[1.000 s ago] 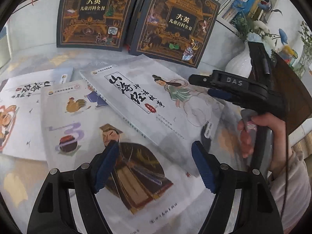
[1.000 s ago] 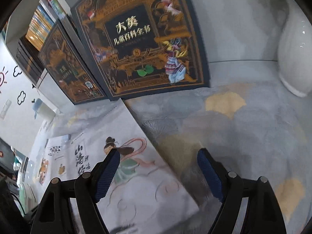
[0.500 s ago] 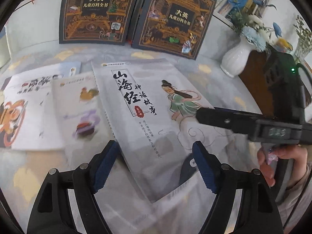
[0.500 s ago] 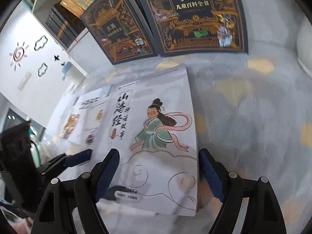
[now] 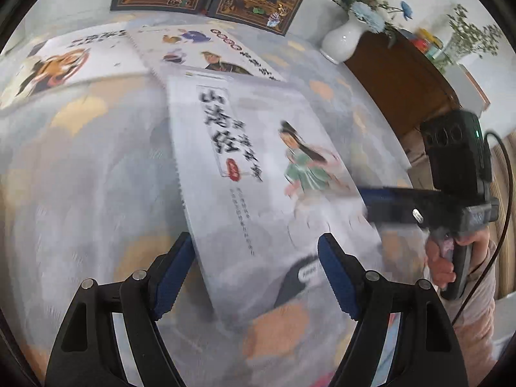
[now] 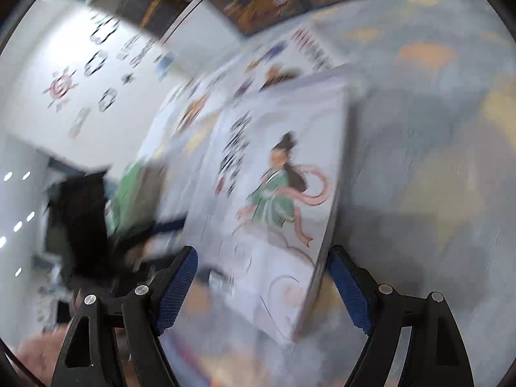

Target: Organize books

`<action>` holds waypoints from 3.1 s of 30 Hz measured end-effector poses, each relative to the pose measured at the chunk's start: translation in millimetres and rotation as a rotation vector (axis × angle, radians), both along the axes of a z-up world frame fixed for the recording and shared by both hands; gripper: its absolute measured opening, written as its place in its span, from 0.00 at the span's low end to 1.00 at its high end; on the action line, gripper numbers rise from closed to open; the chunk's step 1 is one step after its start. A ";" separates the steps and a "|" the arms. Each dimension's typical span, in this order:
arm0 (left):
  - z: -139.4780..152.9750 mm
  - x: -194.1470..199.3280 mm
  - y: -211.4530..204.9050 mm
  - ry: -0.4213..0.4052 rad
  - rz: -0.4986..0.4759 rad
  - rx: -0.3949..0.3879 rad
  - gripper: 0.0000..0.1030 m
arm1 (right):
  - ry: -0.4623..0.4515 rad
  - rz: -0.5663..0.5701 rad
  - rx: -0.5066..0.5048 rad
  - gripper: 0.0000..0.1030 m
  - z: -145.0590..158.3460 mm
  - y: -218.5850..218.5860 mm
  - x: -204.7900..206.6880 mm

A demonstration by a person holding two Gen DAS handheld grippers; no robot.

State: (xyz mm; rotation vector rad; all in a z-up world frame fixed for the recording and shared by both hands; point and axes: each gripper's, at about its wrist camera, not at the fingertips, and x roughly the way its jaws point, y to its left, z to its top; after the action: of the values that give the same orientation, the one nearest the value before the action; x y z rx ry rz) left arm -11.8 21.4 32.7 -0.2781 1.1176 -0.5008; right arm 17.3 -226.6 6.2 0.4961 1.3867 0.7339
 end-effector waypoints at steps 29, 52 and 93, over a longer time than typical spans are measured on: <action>-12.3 22.6 11.0 -0.097 0.011 -0.035 0.39 | -0.010 -0.085 0.190 0.11 -39.2 -43.3 7.2; -6.8 -6.7 15.2 -0.088 0.072 0.078 0.36 | -0.133 -0.008 0.058 0.20 -17.3 25.0 4.6; 77.8 -88.0 200.8 -0.279 0.348 0.025 0.37 | -0.427 0.181 0.128 0.20 112.8 227.8 -21.9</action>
State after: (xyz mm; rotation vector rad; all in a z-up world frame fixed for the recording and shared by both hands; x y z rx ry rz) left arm -99.8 222.2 110.4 -0.3610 0.7823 -0.2068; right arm -4.6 1.2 119.0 0.2912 0.9961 1.0158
